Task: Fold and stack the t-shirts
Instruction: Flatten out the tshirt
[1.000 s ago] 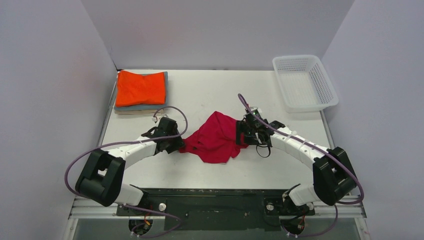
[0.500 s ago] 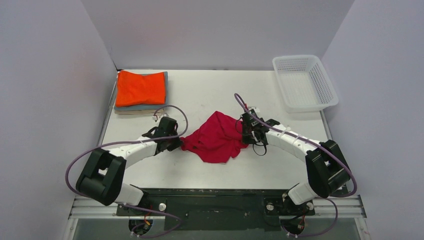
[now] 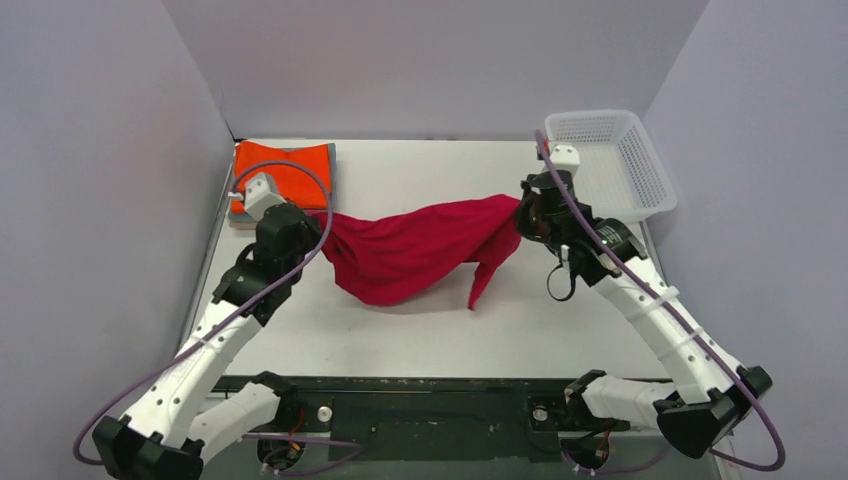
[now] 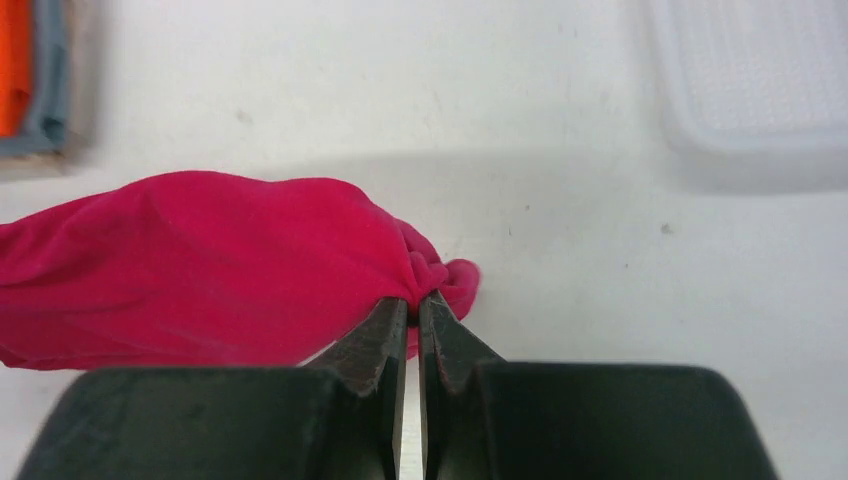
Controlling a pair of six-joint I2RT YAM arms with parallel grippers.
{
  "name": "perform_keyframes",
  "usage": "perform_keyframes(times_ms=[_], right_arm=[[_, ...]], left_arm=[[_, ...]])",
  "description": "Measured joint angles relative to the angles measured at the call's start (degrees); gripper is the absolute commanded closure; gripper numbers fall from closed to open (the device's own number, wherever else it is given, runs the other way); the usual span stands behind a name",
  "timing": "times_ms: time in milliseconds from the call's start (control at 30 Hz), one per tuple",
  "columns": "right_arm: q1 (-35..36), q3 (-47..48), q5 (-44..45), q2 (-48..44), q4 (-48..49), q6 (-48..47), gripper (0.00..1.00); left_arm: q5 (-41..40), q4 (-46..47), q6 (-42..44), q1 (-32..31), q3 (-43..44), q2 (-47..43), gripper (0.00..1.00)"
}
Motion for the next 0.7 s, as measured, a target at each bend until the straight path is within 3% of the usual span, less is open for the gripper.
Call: perform_keyframes(times_ms=[333, 700], right_arm=[[-0.02, 19.47, -2.56, -6.99, -9.35, -7.63, 1.0], [-0.02, 27.63, -20.15, -18.32, -19.32, -7.54, 1.0]], left_arm=[[-6.38, 0.02, 9.68, 0.02, 23.45, -8.2, 1.0], [-1.81, -0.98, 13.14, 0.02, 31.41, -17.2, 1.0]])
